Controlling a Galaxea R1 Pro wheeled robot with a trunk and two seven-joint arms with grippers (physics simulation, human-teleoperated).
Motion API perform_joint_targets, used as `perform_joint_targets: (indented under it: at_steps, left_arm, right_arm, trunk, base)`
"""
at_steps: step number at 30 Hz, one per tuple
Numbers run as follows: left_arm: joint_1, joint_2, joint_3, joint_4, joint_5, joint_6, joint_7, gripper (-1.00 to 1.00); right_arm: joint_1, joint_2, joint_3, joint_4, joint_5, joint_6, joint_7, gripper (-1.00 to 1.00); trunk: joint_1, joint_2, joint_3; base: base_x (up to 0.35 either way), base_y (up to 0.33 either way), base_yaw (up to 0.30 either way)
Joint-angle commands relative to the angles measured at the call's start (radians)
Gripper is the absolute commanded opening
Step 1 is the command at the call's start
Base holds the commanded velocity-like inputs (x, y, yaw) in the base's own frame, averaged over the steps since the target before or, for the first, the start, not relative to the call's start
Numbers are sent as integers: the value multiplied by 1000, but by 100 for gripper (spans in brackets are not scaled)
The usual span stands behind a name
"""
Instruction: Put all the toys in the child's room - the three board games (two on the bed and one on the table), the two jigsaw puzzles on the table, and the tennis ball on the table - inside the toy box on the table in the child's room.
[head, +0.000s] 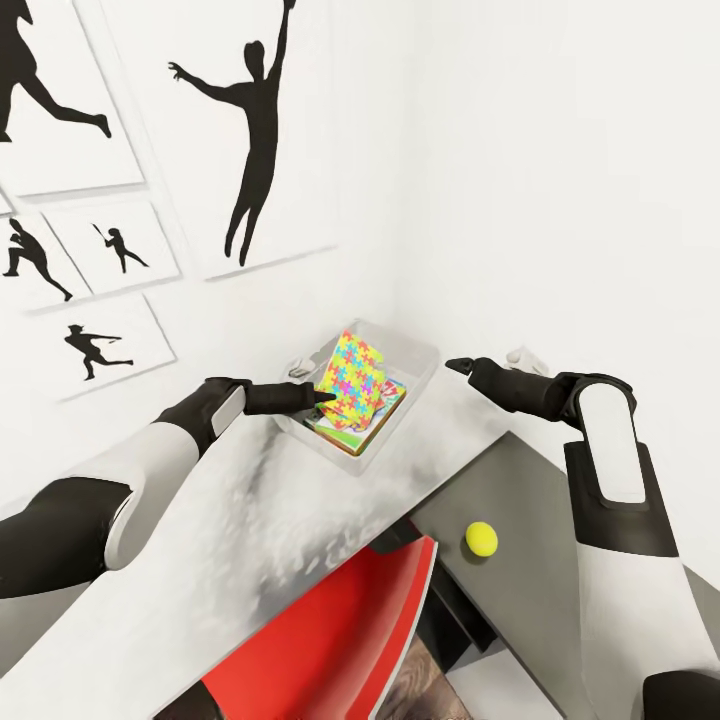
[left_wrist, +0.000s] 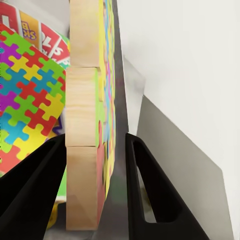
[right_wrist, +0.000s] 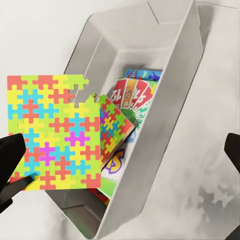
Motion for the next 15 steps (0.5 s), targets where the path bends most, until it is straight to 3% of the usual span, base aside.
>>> perform_joint_targets:
  at_steps: [1, 15]
  left_arm:
    - [-1, 1, -7, -1, 11, 7, -1, -100]
    - [-1, 1, -9, -1, 11, 7, -1, -100]
  right_arm:
    - [-1, 0, 0, -1, -10, 3, -10, 100]
    - [-1, 0, 1, -1, -11, 3, -10, 100]
  trunk:
    - [1, -2, -3]
    - [1, -2, -26]
  base:
    - [0, 0, 0]
    - [0, 0, 0]
